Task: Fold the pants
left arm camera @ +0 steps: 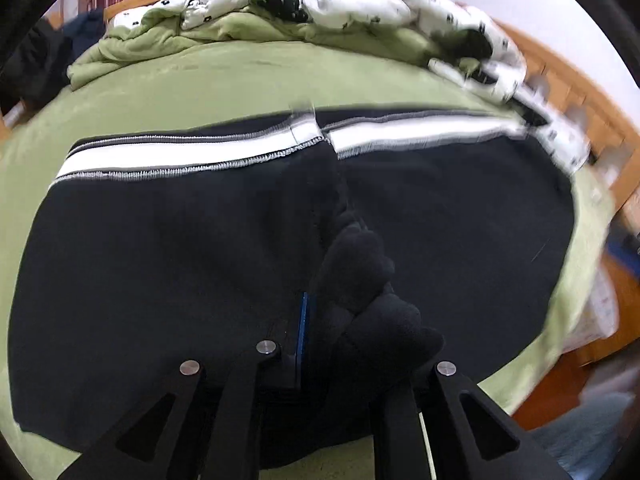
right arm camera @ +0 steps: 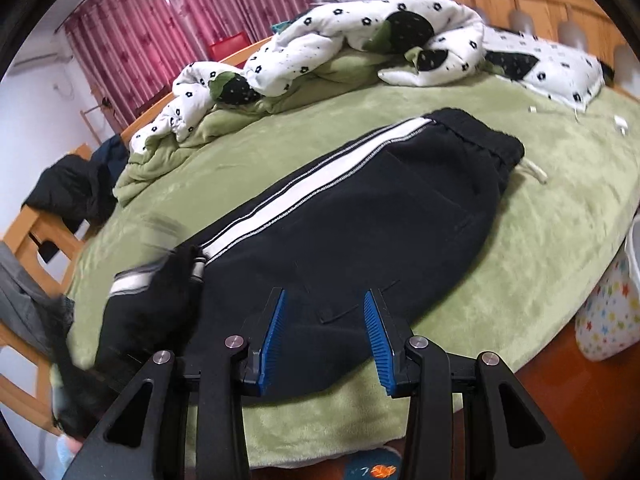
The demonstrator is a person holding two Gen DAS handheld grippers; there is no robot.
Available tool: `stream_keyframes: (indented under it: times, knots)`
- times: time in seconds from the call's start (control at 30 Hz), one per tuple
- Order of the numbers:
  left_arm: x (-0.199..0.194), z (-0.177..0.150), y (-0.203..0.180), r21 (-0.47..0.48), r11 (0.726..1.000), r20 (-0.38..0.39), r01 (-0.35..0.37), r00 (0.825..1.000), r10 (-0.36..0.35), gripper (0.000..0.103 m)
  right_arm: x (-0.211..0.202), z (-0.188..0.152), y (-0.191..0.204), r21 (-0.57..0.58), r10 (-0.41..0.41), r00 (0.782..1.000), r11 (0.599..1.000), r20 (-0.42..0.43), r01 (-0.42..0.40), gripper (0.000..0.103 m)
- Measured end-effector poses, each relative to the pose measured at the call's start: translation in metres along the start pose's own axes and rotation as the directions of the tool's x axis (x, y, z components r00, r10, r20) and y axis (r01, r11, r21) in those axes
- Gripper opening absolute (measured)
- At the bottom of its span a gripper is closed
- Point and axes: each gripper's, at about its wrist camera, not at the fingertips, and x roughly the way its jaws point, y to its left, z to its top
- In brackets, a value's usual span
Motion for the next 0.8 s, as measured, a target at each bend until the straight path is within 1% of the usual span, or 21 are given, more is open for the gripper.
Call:
stream_keyframes:
  times: [0.03,0.07,0.1,0.13,0.17,0.2,0.23,0.27,0.3,0.37,0.4,0.43,0.47,0.5,0.57,0.6,0.7,0.8]
  knots:
    - [-0.008,-0.003,-0.002,0.033,0.999,0.021,-0.003,1.000,0.002,0.016,0.000,0.000,-0.001,0.005,0.007,1.000,1.000,-0.004,-0.007,0.041]
    - [-0.017,-0.004,0.001,0.051,0.998,0.012,0.021,1.000,-0.022,0.026,0.000,-0.001,-0.002,0.006,0.012,1.000,1.000,-0.007,-0.012,0.041]
    - [-0.027,-0.005,0.006,0.047,0.998,0.003,0.052,0.999,-0.052,0.030,0.000,-0.003,-0.002,0.001,0.015,1.000,1.000,-0.009,-0.015,0.041]
    - [-0.037,-0.003,0.011,0.036,0.997,0.007,0.074,0.997,-0.075,0.038,0.000,-0.003,0.000,-0.009,0.014,1.000,1.000,-0.008,-0.015,0.041]
    - [-0.052,-0.004,0.021,0.019,0.996,0.030,0.089,0.996,-0.089,0.044,0.000,-0.003,0.005,-0.025,0.012,1.000,1.000,-0.005,-0.012,0.041]
    - [-0.060,-0.004,0.026,0.012,0.996,0.045,0.091,0.995,-0.092,0.048,0.001,-0.005,0.010,-0.044,0.014,1.000,0.999,-0.004,-0.014,0.041]
    - [-0.077,-0.009,0.039,0.007,0.995,0.073,0.099,0.992,-0.099,0.057,0.003,-0.005,0.018,-0.064,0.023,1.000,0.998,-0.010,-0.024,0.041]
    - [-0.086,-0.010,0.047,0.005,0.996,0.095,0.094,0.991,-0.094,0.060,0.005,-0.006,0.023,-0.076,0.032,0.999,0.997,-0.018,-0.033,0.041]
    - [-0.089,-0.010,0.054,-0.001,0.997,0.113,0.079,0.991,-0.078,0.060,0.009,-0.007,0.031,-0.092,0.043,0.999,0.995,-0.034,-0.046,0.041]
    - [-0.104,-0.015,0.080,-0.021,1.000,0.148,0.014,0.989,-0.011,0.062,0.019,-0.010,0.051,-0.127,0.071,0.994,0.989,-0.083,-0.081,0.041]
    - [-0.108,-0.019,0.091,-0.024,1.000,0.147,0.010,0.989,-0.006,0.063,0.024,-0.012,0.061,-0.139,0.084,0.991,0.985,-0.107,-0.098,0.041]
    - [-0.112,-0.028,0.108,-0.042,0.999,0.136,0.002,0.991,0.003,0.064,0.030,-0.014,0.071,-0.147,0.102,0.986,0.982,-0.131,-0.121,0.042]
    - [-0.111,-0.029,0.118,-0.064,0.998,0.128,-0.008,0.992,0.016,0.064,0.036,-0.016,0.082,-0.154,0.124,0.979,0.977,-0.160,-0.149,0.043]
    - [-0.111,-0.038,0.135,-0.107,0.994,0.109,-0.026,0.993,0.038,0.064,0.044,-0.019,0.093,-0.161,0.142,0.972,0.972,-0.189,-0.173,0.044]
    - [-0.109,-0.047,0.155,-0.135,0.989,0.066,-0.053,0.996,0.062,0.064,0.057,-0.026,0.113,-0.182,0.148,0.961,0.964,-0.232,-0.192,0.044]
    - [-0.109,-0.050,0.163,-0.147,0.988,0.050,-0.054,0.997,0.062,0.064,0.065,-0.029,0.123,-0.193,0.148,0.956,0.961,-0.253,-0.200,0.044]
    - [-0.112,-0.065,0.173,-0.127,0.991,0.030,-0.048,0.998,0.052,0.064,0.082,-0.038,0.142,-0.217,0.139,0.944,0.954,-0.298,-0.209,0.044]
    - [-0.106,-0.069,0.173,-0.082,0.995,0.026,-0.061,0.998,0.064,0.064,0.088,-0.039,0.147,-0.198,0.137,0.944,0.959,-0.301,-0.202,0.044]
